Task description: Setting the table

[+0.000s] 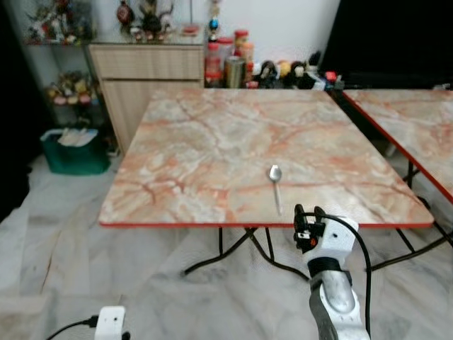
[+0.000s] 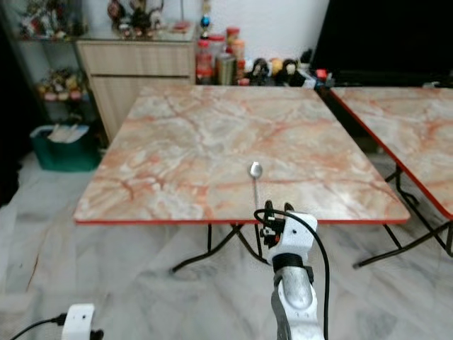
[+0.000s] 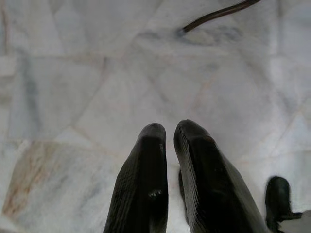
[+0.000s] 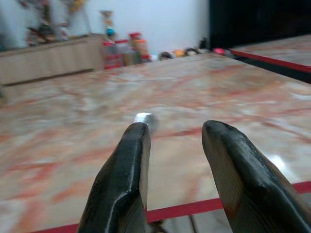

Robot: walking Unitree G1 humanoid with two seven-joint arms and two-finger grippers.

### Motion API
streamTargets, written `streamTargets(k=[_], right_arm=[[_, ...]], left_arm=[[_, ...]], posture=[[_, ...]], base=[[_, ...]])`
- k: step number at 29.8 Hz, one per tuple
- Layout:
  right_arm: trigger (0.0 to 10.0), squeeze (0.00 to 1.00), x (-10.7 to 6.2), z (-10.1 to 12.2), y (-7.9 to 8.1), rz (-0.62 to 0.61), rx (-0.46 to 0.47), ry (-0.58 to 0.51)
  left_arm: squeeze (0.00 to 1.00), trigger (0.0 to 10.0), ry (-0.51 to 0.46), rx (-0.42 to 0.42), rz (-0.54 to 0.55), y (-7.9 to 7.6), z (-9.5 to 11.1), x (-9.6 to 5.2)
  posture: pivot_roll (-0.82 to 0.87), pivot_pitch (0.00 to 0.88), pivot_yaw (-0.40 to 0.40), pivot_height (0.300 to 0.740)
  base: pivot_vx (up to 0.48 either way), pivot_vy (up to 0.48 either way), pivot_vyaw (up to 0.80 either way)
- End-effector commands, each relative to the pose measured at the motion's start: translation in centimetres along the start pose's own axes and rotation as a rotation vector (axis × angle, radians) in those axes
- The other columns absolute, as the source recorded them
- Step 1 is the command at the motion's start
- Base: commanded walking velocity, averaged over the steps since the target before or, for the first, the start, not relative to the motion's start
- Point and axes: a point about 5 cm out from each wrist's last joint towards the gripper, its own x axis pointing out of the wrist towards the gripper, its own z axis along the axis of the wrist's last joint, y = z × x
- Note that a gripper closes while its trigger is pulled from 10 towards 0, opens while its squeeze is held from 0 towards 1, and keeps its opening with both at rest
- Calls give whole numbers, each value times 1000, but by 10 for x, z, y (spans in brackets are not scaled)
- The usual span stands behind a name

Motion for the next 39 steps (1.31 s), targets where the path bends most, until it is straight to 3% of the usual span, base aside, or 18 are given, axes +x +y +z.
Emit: streamTargets(k=[1,11,21,39], right_arm=[[10000,0,2,1,1,0,6,-4],[10000,0,4,2,3,17,-26,-10],[10000,0,1,-1,4,11,-4,8],[10000,0,2,-3,4,6,-4,24]], left_arm=[[0,10000,6,3,9,3,-3,-1],[0,10000,5,7,15,6,-2,-1],[0,10000,13,4,10,3,-4,-1],[0,10000,6,-4,7,1,-3,-1]], posture=[[-2,22,-16,740],[-1,5,-15,740],[-1,13,-24,740],[-6,33,-20,740]], base=[[341,0,0],[339,0,173],[96,0,96],[331,0,0]])
